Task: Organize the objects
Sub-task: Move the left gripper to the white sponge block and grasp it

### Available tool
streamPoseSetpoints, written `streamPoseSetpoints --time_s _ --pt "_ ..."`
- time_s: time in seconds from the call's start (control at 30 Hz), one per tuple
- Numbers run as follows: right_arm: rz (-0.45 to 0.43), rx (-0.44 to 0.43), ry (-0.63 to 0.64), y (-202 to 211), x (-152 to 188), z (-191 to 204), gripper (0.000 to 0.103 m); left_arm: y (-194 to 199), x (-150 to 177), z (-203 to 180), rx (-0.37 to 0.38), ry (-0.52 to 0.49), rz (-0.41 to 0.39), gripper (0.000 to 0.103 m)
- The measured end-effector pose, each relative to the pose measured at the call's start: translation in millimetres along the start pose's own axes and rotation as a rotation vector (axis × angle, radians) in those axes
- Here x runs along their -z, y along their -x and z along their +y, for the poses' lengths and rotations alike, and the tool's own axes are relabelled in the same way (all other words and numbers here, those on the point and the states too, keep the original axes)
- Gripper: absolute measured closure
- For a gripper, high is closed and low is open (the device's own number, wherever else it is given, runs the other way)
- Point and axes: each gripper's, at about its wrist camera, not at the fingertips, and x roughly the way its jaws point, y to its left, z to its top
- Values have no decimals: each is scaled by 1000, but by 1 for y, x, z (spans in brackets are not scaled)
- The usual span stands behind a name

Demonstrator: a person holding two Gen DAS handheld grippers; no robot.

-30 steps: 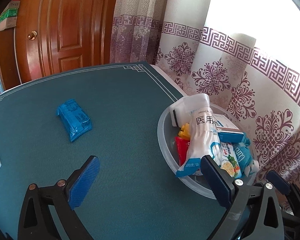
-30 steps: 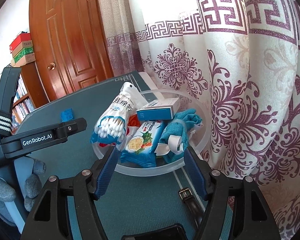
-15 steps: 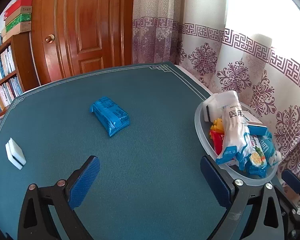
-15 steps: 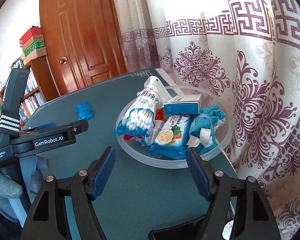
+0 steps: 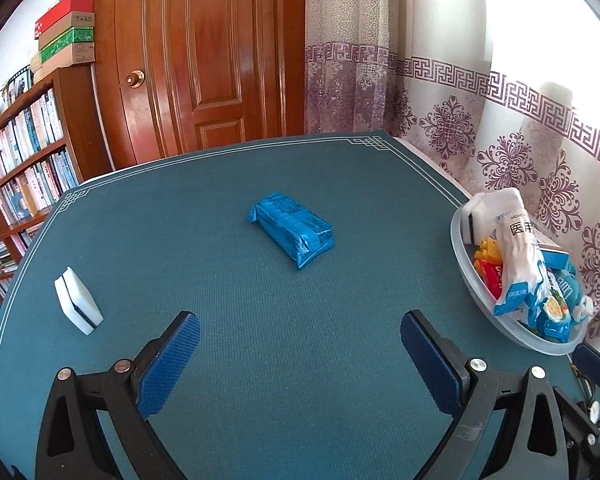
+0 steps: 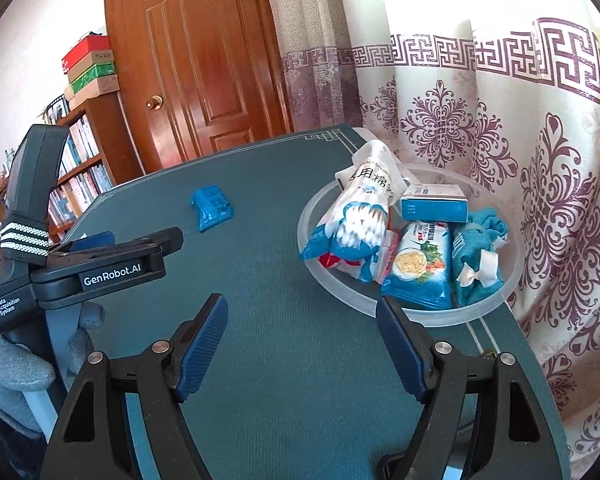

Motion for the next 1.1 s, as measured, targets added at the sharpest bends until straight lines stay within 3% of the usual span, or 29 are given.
streamPoseSetpoints --time_s 0.4,1.1 --pt "71 -38 53 -29 4 38 25 -6 6 49 -61 67 27 1" --pt "154 -73 87 -68 4 67 25 -13 6 167 -280 281 27 1"
